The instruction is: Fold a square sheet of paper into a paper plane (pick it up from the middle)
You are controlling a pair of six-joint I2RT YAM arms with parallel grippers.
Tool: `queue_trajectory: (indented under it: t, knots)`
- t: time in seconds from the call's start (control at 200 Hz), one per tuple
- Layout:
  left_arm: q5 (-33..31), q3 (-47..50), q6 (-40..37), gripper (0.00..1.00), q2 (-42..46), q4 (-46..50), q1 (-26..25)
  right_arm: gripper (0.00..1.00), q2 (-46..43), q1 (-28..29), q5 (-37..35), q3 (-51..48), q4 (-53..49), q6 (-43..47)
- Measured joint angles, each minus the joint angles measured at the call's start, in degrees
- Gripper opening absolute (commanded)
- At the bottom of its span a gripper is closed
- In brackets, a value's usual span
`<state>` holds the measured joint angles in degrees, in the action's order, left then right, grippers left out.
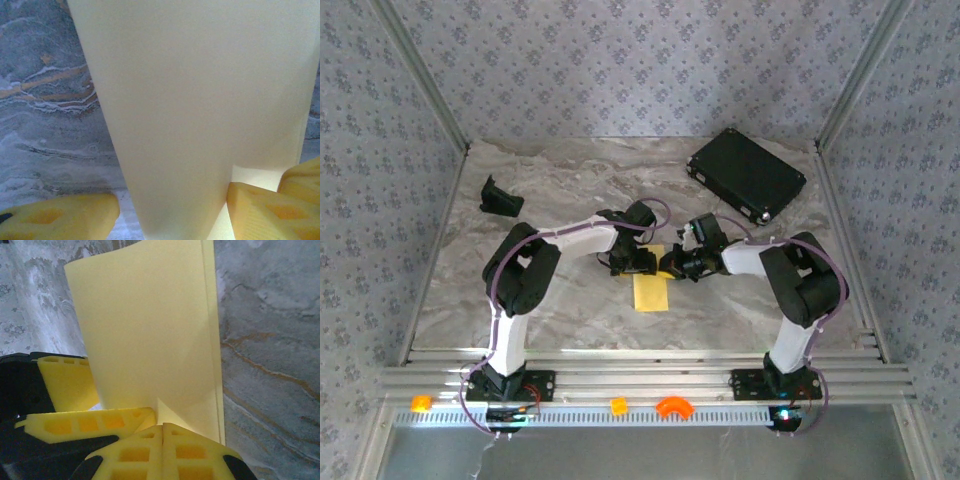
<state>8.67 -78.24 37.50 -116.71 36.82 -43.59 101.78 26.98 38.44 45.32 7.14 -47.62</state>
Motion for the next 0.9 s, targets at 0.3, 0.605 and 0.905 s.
queue_trajectory:
  t: [0.3, 0.605, 0.905]
  knots:
    - [-0.17, -0.37, 0.0, 0.67, -0.15, 0.5, -0.24, 0.0, 1.84, 0.13, -0.24, 0.09, -0.44, 0.94]
    - [-0.13, -0.11, -0.02, 0.67, 0.81, 0.13, -0.31, 0.0, 1.66, 0.28, -1.11, 0.26, -1.46, 2.43]
    - [0.59, 3.41, 0.07, 0.63, 4.66, -4.17, -0.28, 0.0, 1.4, 0.33, -1.38, -0.28, -0.59, 1.64]
